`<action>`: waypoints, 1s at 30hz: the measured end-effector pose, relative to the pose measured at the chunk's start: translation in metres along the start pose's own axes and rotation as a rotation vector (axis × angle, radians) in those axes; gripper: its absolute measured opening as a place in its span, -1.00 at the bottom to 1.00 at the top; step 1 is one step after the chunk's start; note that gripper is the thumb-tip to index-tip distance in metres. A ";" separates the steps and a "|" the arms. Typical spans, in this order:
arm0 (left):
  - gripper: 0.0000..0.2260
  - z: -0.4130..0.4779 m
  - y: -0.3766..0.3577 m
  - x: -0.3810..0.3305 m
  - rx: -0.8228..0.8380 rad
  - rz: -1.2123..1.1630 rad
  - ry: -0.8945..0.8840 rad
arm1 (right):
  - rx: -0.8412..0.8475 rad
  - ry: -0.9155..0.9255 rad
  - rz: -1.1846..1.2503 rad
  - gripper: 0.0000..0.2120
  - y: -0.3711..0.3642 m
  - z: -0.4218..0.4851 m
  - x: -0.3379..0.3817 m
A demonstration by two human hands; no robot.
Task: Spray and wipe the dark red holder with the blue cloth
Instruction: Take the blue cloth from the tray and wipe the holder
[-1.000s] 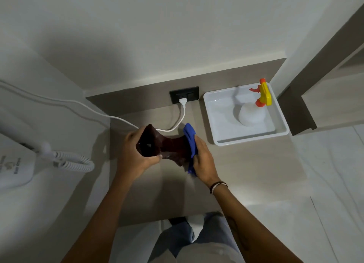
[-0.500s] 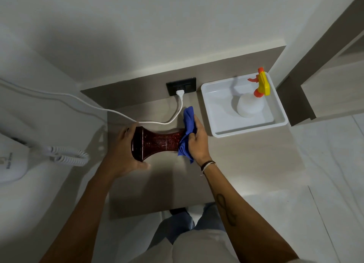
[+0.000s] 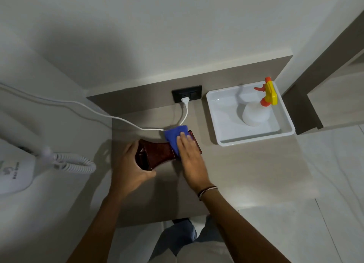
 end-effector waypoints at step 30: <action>-0.17 0.001 -0.001 -0.026 0.006 0.027 -0.064 | -0.104 0.218 0.265 -0.14 -0.009 -0.009 0.039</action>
Point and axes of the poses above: each hand's wrist, its own z-axis towards the middle knuckle, its own y-axis out of the back of the hand, x = y × z, the point moved 1 cm from there along z, towards the middle knuckle, and after that the axes turned 6 degrees about -z, right-handed, at the moved point
